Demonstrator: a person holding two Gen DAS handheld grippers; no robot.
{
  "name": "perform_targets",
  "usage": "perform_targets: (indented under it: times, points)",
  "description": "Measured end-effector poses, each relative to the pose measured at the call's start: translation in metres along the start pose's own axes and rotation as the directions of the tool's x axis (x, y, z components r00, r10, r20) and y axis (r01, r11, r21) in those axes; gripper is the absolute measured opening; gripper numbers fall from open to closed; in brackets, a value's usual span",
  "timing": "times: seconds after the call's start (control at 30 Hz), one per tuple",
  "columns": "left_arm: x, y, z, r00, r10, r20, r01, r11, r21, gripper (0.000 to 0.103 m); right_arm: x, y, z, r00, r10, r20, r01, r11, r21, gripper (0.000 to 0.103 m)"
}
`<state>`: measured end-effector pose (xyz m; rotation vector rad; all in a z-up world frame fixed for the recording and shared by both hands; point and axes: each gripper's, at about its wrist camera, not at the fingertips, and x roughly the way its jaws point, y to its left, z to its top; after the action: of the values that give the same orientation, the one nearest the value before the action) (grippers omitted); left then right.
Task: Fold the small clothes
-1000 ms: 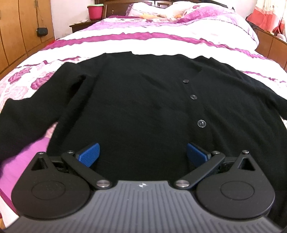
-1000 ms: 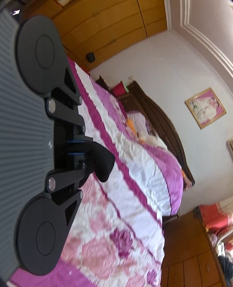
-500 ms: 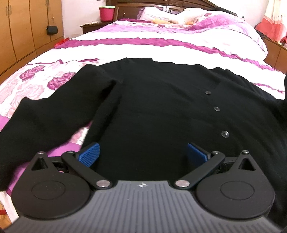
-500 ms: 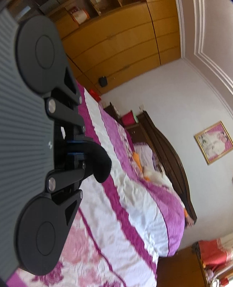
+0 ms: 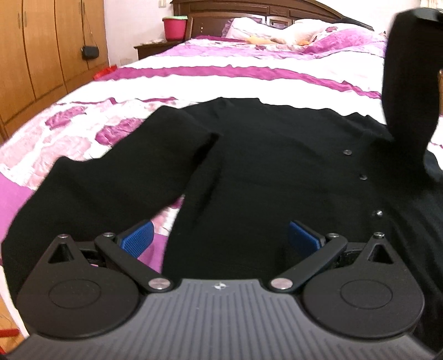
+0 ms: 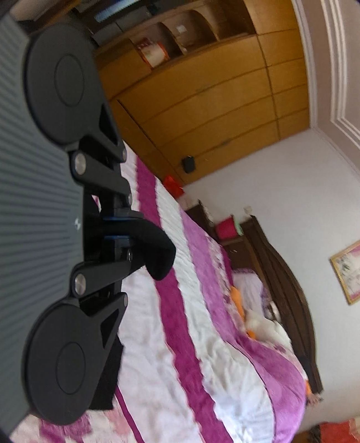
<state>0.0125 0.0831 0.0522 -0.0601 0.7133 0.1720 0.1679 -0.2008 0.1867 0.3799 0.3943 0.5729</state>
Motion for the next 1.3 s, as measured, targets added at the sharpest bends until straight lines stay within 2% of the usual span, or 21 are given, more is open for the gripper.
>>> perform_targets:
  times: [0.43, 0.6, 0.7, 0.93, 1.1, 1.23, 1.27, 1.3]
  points:
    - [0.011, 0.02, -0.005, 0.999, -0.023, -0.024, 0.022, 0.999, -0.033, 0.103, 0.085, 0.034, -0.054, 0.98, 0.061, -0.189, -0.057, 0.998, 0.027, 0.012]
    - [0.011, 0.024, -0.005, 0.999, -0.039, -0.023, 0.038, 0.998, -0.039, 0.103, 0.094, 0.036, -0.065, 0.968, 0.086, -0.237, -0.079, 0.996, 0.039, 0.013]
    - [0.009, 0.023, -0.005, 0.999, -0.049, -0.017, 0.048, 0.998, -0.034, 0.103, 0.088, 0.033, -0.065, 0.966, 0.07, -0.248, -0.064, 0.997, 0.031, 0.014]
    - [-0.001, 0.016, 0.006, 0.994, -0.107, 0.006, 0.107, 0.994, -0.023, 0.103, 0.062, 0.017, -0.059, 0.961, -0.036, -0.273, 0.018, 0.998, -0.066, 0.014]
    - [-0.006, 0.005, 0.025, 0.99, -0.137, 0.04, 0.136, 0.991, 0.012, 0.103, 0.038, -0.013, -0.045, 0.953, -0.133, -0.272, 0.109, 0.989, -0.104, 0.014]
    - [-0.002, -0.006, 0.046, 0.984, -0.166, 0.069, 0.164, 0.986, 0.038, 0.103, 0.023, -0.045, -0.033, 0.939, -0.211, -0.273, 0.19, 0.977, -0.1, 0.015]
    - [0.001, -0.008, 0.051, 0.982, -0.172, 0.071, 0.17, 0.985, 0.042, 0.103, 0.02, -0.055, -0.03, 0.935, -0.226, -0.274, 0.21, 0.974, -0.089, 0.017]
    - [0.004, -0.011, 0.056, 0.981, -0.179, 0.074, 0.176, 0.983, 0.046, 0.103, 0.016, -0.067, -0.027, 0.93, -0.249, -0.27, 0.236, 0.969, -0.078, 0.028]
